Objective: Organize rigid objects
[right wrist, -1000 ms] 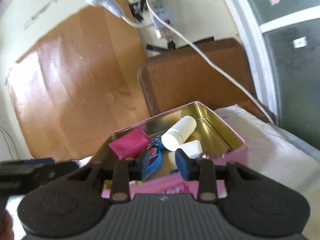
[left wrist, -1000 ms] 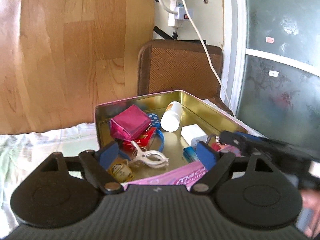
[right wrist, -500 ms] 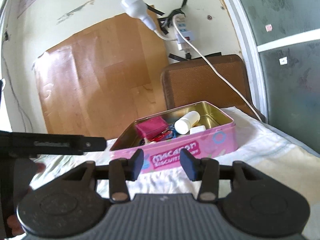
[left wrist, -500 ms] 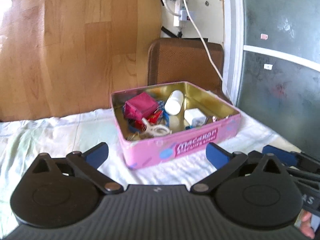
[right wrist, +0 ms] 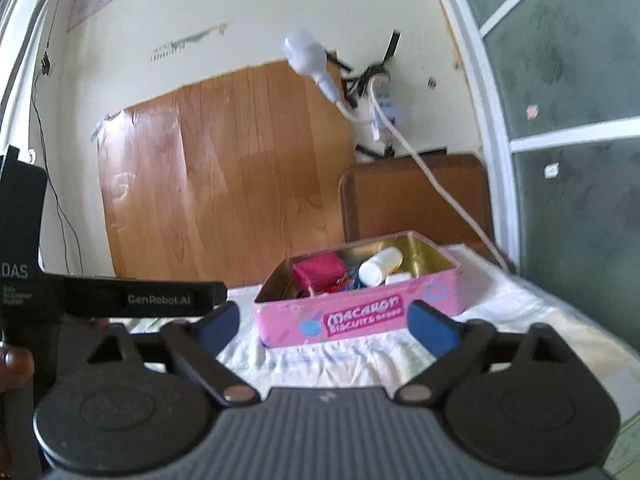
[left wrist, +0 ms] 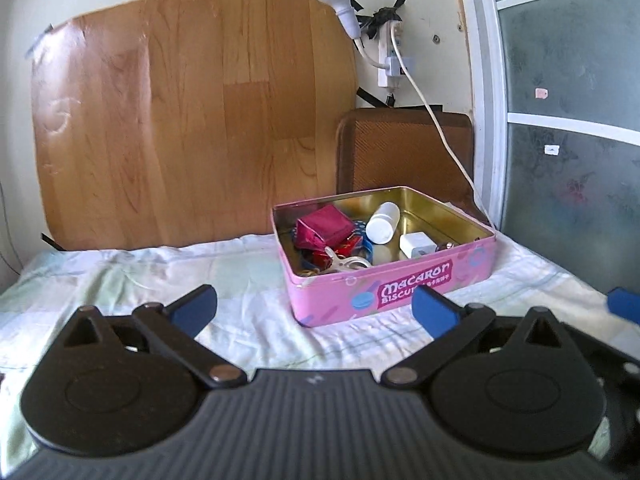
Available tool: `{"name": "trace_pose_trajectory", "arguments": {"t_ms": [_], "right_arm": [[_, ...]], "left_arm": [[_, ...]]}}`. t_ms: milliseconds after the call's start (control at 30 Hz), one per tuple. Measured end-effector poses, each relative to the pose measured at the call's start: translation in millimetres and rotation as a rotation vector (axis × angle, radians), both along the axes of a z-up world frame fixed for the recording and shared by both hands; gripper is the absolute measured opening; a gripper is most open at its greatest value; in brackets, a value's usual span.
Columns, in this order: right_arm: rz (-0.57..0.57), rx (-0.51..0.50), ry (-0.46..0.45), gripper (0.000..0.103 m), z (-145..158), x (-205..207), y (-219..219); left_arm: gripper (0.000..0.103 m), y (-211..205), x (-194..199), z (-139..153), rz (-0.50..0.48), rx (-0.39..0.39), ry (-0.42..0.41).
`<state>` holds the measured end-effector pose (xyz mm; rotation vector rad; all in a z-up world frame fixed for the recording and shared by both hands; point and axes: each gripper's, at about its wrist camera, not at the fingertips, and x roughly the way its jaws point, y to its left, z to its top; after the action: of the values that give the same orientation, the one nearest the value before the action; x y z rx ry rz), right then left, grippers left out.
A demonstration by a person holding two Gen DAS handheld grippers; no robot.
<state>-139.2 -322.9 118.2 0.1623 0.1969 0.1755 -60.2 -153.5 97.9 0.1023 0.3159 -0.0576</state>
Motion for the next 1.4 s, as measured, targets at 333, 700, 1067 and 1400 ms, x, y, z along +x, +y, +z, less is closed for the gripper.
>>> {"name": "trace_pose_trajectory", "arguments": {"t_ms": [333,700,1067,1400], "right_arm": [[-0.006,0.017,0.021,0.103,-11.5,-10.4,5.3],[-0.001,0.031,0.055,0.103,-19.3,-6.5,12.7],[-0.027,0.037,0.052,0.103,-19.3,-7.3,11.7],[-0.045,0.032,0.052,0.103,-20.1,-7.9,13.1]], "left_arm": [[0.103,-14.1,-24.8,0.1,0.038,0.089,-0.062],[0.103,-9.9,-29.4,-1.4,0.038,0.050,-0.008],[0.103,-8.4,-30.2,-4.0,0.031,0.048,0.002],[0.103,-8.7,-29.3,-7.2,0.025,0.048,0.017]]}}
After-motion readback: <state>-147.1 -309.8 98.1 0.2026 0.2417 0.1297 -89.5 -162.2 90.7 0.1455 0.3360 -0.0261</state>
